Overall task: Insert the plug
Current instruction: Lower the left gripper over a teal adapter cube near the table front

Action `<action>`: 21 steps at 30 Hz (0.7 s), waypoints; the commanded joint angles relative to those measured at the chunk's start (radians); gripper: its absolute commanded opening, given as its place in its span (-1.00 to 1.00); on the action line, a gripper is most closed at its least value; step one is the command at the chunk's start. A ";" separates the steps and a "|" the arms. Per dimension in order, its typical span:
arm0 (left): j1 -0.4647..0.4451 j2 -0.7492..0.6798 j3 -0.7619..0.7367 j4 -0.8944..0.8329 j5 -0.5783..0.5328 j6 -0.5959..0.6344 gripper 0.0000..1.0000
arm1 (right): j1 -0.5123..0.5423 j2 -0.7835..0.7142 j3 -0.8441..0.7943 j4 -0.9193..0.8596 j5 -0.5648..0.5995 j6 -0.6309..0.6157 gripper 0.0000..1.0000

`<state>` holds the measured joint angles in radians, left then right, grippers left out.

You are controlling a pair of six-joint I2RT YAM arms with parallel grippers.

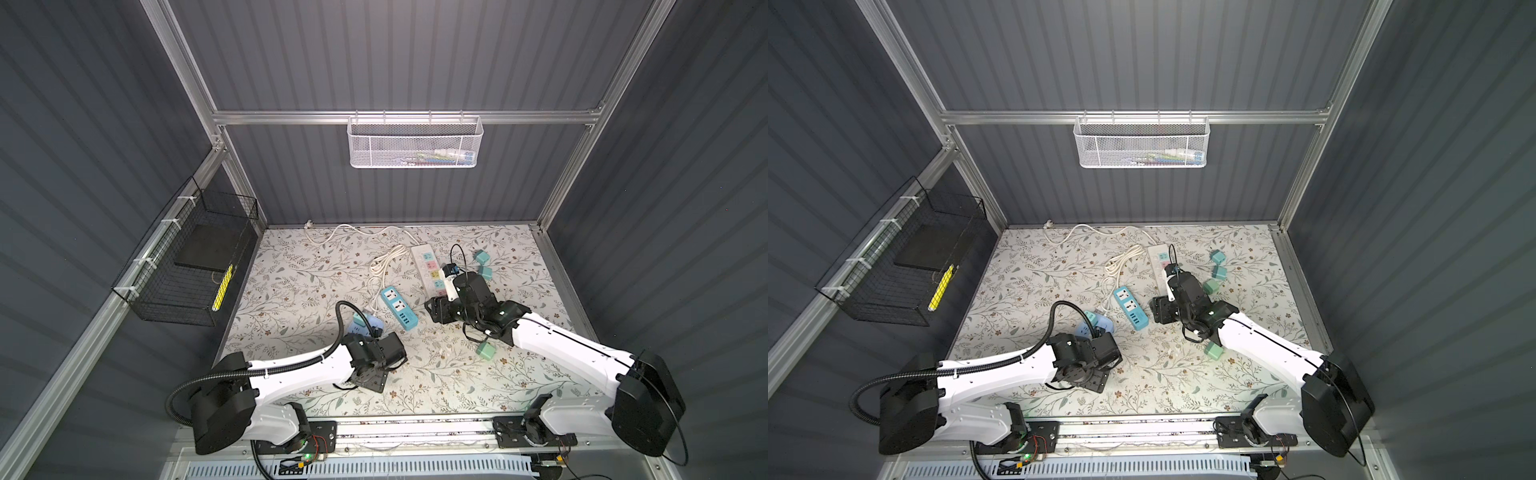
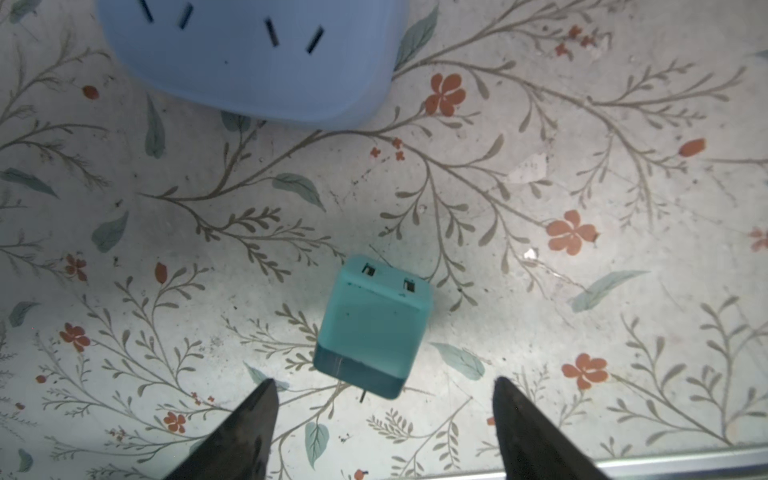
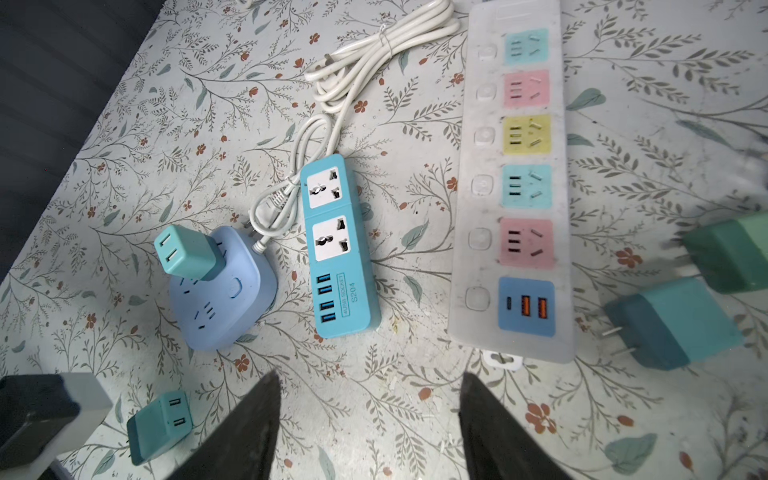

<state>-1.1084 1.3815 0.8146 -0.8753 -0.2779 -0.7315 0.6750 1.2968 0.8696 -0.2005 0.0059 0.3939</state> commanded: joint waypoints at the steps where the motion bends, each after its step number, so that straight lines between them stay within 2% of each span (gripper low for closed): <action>1: -0.003 0.059 0.015 0.002 -0.036 0.059 0.62 | -0.013 -0.028 -0.020 0.026 -0.012 -0.023 0.37; 8: 0.120 0.009 -0.039 0.096 0.056 0.151 0.42 | -0.019 -0.033 -0.032 0.032 -0.011 -0.026 0.33; 15: 0.130 0.088 -0.032 0.108 0.109 0.111 0.38 | -0.021 -0.031 -0.018 0.023 0.002 -0.031 0.33; 21: 0.131 0.070 -0.077 0.140 0.142 0.044 0.22 | -0.021 -0.036 -0.029 0.020 0.001 -0.027 0.31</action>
<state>-0.9817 1.4643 0.7620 -0.7422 -0.1734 -0.6449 0.6586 1.2705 0.8452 -0.1799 0.0006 0.3744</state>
